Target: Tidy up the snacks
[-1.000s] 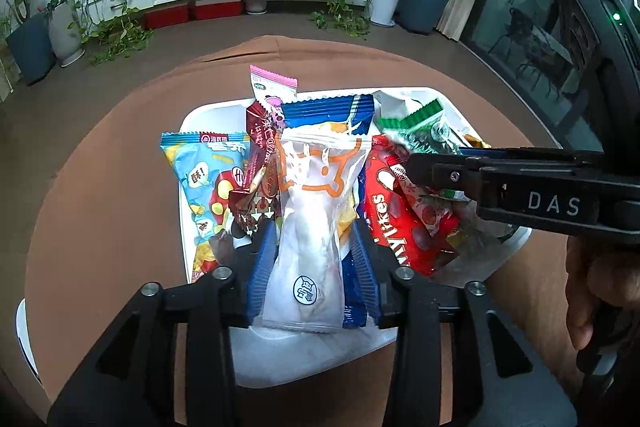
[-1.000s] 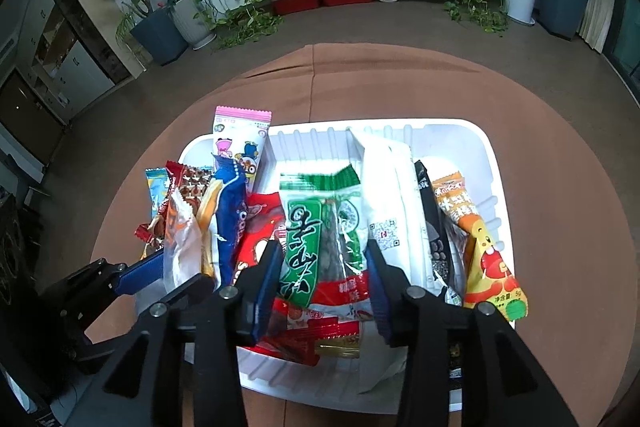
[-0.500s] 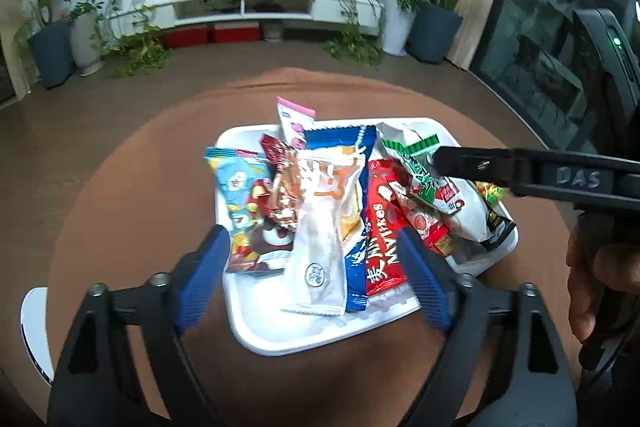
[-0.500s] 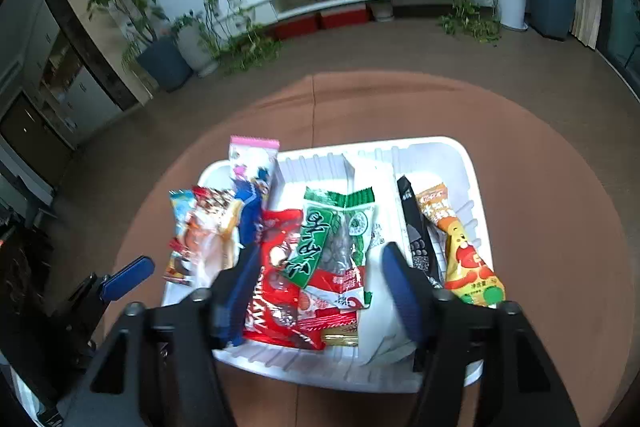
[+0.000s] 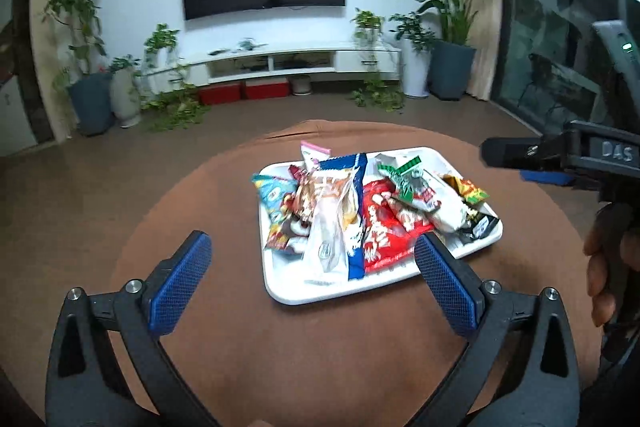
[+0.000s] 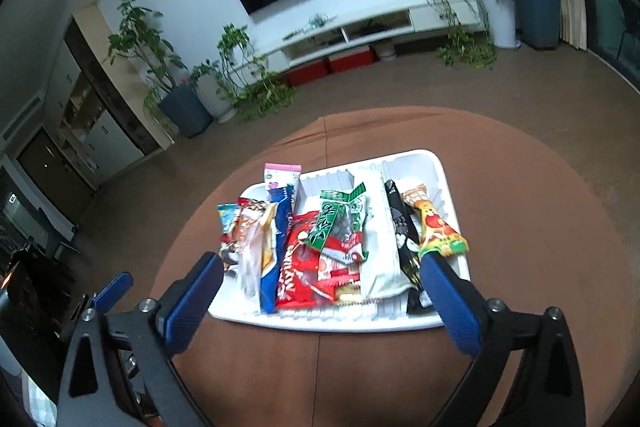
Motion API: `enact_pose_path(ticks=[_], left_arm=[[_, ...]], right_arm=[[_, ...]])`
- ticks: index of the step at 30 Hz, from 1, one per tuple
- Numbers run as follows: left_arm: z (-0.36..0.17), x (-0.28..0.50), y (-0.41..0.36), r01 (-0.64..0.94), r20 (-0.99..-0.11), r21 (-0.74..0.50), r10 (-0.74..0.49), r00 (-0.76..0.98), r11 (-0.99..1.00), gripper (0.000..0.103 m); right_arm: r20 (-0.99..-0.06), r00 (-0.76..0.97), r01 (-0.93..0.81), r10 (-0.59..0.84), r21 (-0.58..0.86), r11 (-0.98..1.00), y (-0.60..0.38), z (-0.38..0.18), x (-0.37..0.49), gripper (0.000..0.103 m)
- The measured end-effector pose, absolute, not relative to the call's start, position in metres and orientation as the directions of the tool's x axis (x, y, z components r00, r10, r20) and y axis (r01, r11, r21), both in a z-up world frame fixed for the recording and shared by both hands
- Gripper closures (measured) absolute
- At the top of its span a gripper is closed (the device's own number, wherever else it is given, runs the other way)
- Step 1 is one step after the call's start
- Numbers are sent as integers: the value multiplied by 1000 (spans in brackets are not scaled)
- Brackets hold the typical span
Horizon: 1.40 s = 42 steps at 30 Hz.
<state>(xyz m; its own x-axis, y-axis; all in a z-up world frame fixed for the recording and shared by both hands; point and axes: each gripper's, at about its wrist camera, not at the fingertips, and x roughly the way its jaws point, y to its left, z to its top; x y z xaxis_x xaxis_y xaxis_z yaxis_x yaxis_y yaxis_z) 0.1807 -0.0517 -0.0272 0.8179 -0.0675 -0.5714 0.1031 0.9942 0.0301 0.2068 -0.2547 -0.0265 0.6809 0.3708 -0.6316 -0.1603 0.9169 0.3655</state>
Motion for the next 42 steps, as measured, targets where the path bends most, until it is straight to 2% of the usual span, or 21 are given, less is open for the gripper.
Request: enact_pose_path(ticks=[4, 8, 14, 24, 42], left_arm=[[-18, 136, -61, -24, -530, 97, 72, 845, 995, 0], [-9, 97, -65, -72, -485, 103, 113, 867, 992, 0], [-9, 61, -67, -86, -561, 50, 99, 822, 995, 0], [-26, 14, -77, -85, -636, 12, 73, 768, 996, 0], [-50, 9, -79, -58, -704, -39, 14, 710, 998, 0]], right_arm=[[-560, 750, -183, 353, 337, 923, -265, -10, 169, 1], [-451, 822, -201, 348, 342, 918, -279, 10, 118, 0], [-392, 865, -191, 314, 321, 927, -291, 17, 60, 0], [-429, 884, -142, 185, 130, 981, -275, 14, -2, 0], [-544, 826, -101, 145, 110, 989, -269, -19, -7, 0]])
